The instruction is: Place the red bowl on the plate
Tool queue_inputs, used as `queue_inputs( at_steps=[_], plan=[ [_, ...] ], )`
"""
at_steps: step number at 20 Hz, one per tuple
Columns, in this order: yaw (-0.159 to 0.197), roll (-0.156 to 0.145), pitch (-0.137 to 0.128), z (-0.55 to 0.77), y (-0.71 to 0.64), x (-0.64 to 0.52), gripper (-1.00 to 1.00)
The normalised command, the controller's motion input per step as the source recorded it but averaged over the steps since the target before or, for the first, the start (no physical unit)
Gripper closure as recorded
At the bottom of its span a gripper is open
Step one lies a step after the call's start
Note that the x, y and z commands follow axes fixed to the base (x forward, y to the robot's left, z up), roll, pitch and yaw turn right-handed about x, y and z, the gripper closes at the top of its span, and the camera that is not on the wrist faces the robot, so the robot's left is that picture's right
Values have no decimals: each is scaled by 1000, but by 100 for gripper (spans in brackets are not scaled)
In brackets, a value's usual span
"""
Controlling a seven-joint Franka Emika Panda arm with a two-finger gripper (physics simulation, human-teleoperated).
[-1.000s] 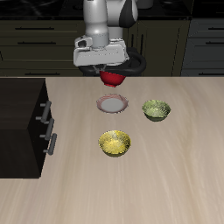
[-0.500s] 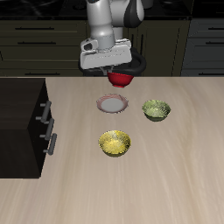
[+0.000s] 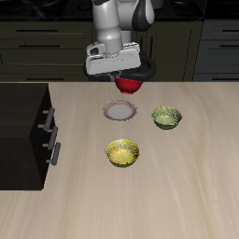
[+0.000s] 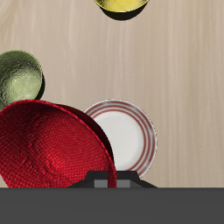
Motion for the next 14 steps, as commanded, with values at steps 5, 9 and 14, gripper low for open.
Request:
queue_inputs(
  at_steps=[5,9,14],
  plan=[
    [-5,-18,14,-95,-70,-36,100],
    [-8,-23,30,-214,-45,-28,100],
    [-5,-17,17,-124,-34,10,100]
  ],
)
